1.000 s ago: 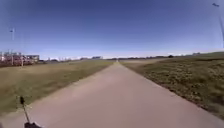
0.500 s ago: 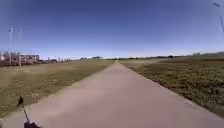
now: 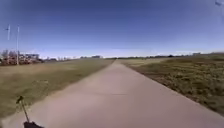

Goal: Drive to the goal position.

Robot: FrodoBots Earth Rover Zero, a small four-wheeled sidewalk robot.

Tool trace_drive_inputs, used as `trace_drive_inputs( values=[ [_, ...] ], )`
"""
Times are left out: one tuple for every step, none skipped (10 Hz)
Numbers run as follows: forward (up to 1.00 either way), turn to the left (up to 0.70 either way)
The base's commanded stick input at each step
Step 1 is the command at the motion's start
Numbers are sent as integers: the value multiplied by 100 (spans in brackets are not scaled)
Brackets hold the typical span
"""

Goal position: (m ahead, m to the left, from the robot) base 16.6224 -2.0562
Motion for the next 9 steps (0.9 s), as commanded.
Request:
trace_drive_inputs(
  values=[
    [100, 0],
    [100, 0],
    [100, 0],
    [100, 0],
    [100, 0],
    [100, 0],
    [100, 0],
    [100, 0],
    [100, 0]
  ],
)
